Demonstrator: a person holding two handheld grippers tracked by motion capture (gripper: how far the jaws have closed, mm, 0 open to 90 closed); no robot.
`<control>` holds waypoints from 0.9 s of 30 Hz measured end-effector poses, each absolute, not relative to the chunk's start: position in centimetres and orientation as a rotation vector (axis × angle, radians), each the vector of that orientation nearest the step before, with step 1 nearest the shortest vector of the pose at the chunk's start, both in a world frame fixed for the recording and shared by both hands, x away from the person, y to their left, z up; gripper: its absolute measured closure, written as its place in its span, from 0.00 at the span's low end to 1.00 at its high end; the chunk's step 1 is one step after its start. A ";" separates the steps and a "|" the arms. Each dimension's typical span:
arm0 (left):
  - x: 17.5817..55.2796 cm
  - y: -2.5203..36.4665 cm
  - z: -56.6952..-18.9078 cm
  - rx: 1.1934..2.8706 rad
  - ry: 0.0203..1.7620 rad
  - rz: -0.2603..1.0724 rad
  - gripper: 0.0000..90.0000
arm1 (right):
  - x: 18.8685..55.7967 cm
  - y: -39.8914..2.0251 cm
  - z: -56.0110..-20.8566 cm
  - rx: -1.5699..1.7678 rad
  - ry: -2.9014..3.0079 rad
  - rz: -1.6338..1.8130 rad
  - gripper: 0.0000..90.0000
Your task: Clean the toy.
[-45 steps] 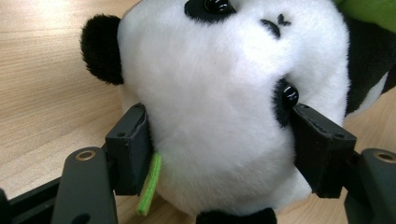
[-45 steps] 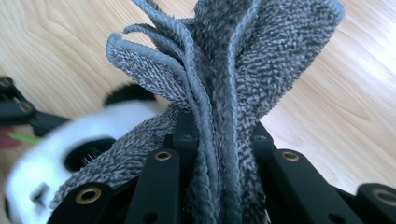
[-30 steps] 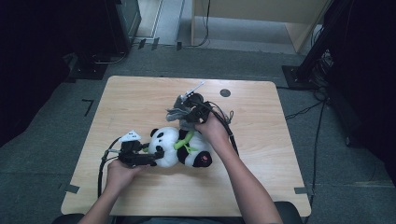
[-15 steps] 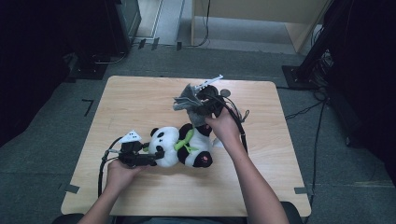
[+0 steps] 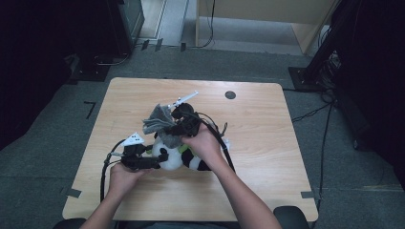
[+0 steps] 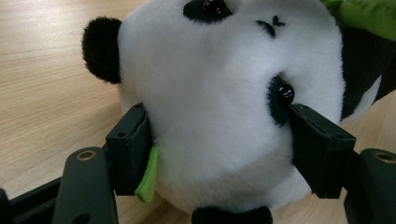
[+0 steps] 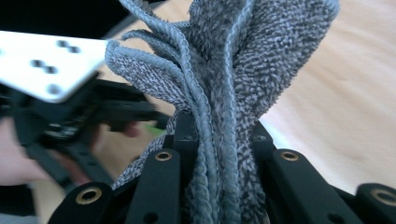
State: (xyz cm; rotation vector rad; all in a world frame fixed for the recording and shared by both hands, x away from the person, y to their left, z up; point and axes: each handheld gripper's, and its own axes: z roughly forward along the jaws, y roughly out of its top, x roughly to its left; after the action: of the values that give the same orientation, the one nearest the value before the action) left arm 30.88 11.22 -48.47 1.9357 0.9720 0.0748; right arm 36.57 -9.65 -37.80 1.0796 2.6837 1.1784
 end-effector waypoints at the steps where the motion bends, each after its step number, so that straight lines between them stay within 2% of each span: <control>1: 30.9 11.2 -48.5 1.933 0.975 0.076 0.33 | 36.3 -9.3 -37.9 1.071 2.701 1.197 0.82; 7: 30.9 11.3 -48.5 1.936 0.986 0.074 0.33 | 35.8 -8.0 -39.7 1.057 2.761 1.121 0.81; 19: 31.2 11.4 -48.8 1.911 1.015 0.052 0.34 | 37.1 -11.0 -40.2 1.105 2.693 1.108 0.81; 27: 31.2 11.3 -48.8 1.906 1.009 0.054 0.35 | 37.5 -14.7 -40.6 1.138 2.648 1.001 0.82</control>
State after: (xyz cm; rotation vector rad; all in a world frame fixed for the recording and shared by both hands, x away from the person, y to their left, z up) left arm 31.22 11.34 -48.76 1.9057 1.0088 0.0540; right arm 37.46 -14.69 -40.59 1.1377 2.6483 1.0006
